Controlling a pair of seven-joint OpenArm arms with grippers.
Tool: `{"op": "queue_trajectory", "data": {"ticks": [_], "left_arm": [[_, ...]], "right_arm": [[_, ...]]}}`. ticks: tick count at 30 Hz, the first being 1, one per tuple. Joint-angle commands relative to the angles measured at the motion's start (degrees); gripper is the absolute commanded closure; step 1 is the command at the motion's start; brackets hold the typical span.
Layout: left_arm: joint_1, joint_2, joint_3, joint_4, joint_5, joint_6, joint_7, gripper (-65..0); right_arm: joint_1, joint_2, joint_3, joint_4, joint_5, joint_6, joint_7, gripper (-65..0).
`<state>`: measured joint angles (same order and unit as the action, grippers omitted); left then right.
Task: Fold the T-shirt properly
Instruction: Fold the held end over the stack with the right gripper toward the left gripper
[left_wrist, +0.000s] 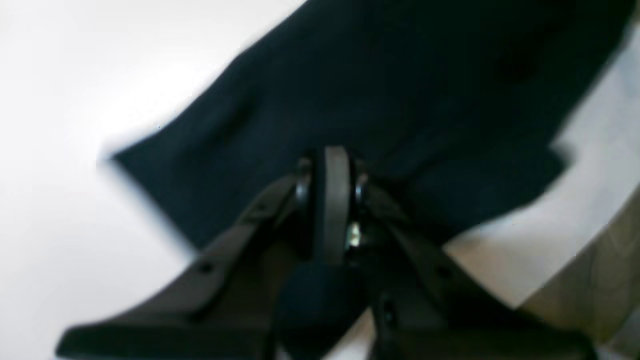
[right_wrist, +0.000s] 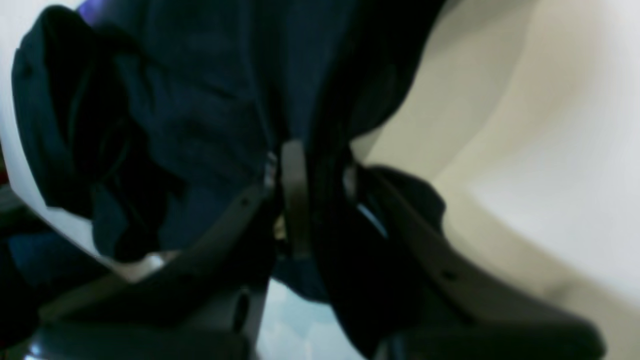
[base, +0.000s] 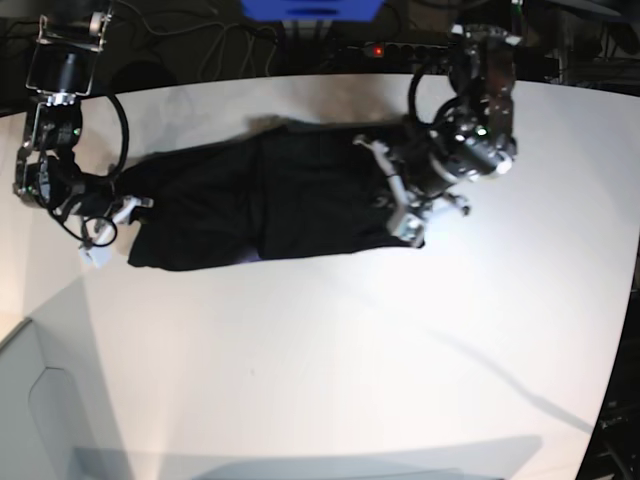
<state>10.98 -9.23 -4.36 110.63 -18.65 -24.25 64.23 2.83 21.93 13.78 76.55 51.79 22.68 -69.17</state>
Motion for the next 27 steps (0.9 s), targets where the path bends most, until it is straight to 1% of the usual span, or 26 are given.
{"op": "queue_trajectory", "data": {"ticks": [1,3,5,8,10,13,16,20,25,27], "left_arm": [[0.4,0.05,-3.16,0.98,-0.55,-0.15,-0.97,-3.0],[2.34,0.49,-8.96,0.62,-0.55,-0.15,-2.56,-3.0],[4.18,1.37,-13.97,0.1,-0.55,-0.15,-6.16,-3.0],[4.97,1.72,-17.66,-3.86,-0.55,-0.15,-8.89,-3.0],[4.71,1.72,-18.1,-8.17,-0.55,-0.15,-9.85,-3.0],[4.18,1.81,-17.93,-14.5,-0.55,-0.06,-13.9,-3.0],[3.04,1.89,-17.93,-18.63,-0.55,-0.06,-15.3,-3.0],[3.04,2.69,-17.93,-19.6,-0.55,-0.06,-15.57,-3.0],[2.07,2.69,-17.84,-19.77,-0.55,-0.06,-15.39,-3.0],[2.07,2.69,-17.84,-19.77,-0.55,-0.06,-15.39,-3.0]], "right_arm": [[0.99,1.06,0.42,1.03,1.18,1.02,0.55,-6.2],[0.99,1.06,0.42,1.03,1.18,1.02,0.55,-6.2],[0.99,1.06,0.42,1.12,1.18,1.02,0.55,-6.2],[0.99,1.06,0.42,2.0,1.18,1.02,0.55,-6.2],[0.73,1.06,0.42,4.28,1.18,1.02,0.55,-6.2],[0.03,1.06,0.33,8.06,1.18,0.84,0.38,-6.2],[-0.68,1.06,0.33,10.61,1.18,0.4,0.38,-6.2],[-2.26,1.06,0.24,14.83,1.18,-4.26,0.46,-6.2],[-5.25,0.7,0.07,23.89,1.18,-4.7,0.11,-6.2],[-6.65,-0.09,0.07,27.67,1.18,-4.79,0.11,-6.2]]}}
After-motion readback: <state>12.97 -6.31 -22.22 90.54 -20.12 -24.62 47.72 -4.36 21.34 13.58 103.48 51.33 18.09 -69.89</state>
